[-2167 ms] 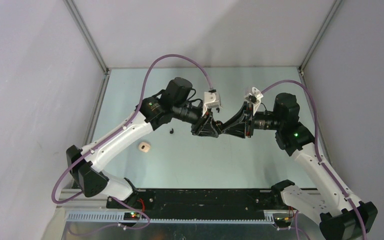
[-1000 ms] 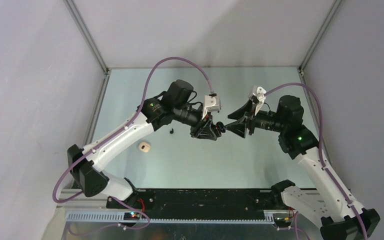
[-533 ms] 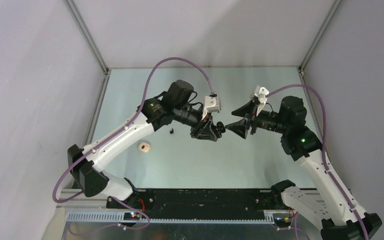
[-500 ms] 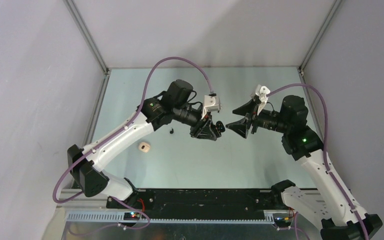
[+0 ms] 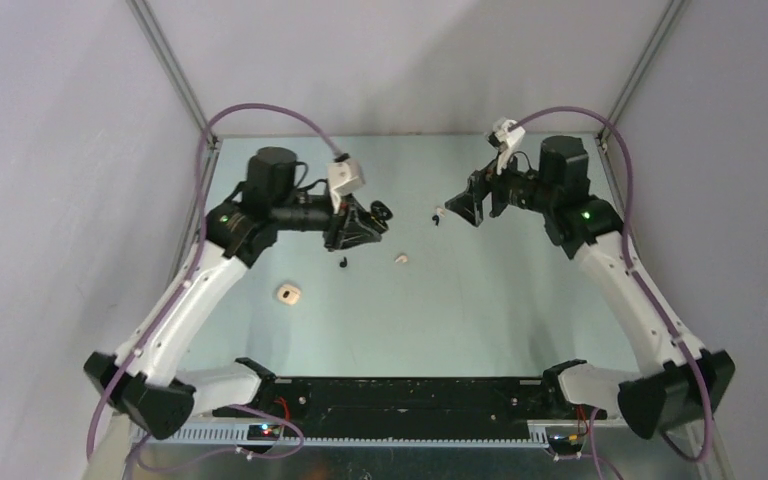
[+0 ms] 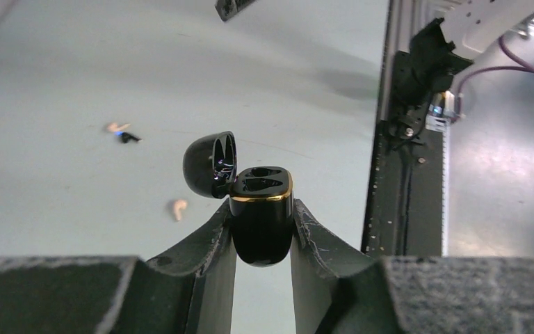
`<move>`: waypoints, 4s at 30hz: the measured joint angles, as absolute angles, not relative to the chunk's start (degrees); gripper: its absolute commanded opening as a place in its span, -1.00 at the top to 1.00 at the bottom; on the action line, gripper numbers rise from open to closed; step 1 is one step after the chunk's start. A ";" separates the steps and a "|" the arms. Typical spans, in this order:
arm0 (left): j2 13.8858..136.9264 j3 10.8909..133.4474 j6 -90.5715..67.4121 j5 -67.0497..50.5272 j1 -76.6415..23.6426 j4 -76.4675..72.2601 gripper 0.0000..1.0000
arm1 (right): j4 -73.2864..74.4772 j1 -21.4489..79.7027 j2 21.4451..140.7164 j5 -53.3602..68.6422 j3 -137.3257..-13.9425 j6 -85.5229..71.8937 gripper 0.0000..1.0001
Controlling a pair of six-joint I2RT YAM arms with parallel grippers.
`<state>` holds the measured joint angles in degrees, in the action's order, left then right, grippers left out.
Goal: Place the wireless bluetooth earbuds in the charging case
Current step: Pick up the right earbud from the center of the board.
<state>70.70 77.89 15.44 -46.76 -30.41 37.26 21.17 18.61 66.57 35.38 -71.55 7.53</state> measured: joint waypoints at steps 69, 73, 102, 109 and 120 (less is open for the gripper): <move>51.35 52.82 13.93 -59.18 -10.31 21.50 1.00 | 54.85 19.22 140.59 27.16 -124.64 14.52 -0.01; 51.35 52.82 13.93 -59.20 -10.31 21.47 1.00 | 54.78 17.89 140.57 29.65 -124.53 12.58 0.03; 51.33 52.82 13.87 -59.20 -10.31 21.43 1.00 | 46.28 19.35 139.74 27.33 -119.04 -1.96 0.44; 51.31 52.82 13.87 -59.18 -10.31 21.41 1.00 | 45.74 18.94 139.68 28.01 -118.28 -2.44 0.71; 51.33 52.82 13.47 -59.16 -10.31 20.69 1.00 | 45.58 18.65 139.24 30.35 -117.93 -2.50 0.80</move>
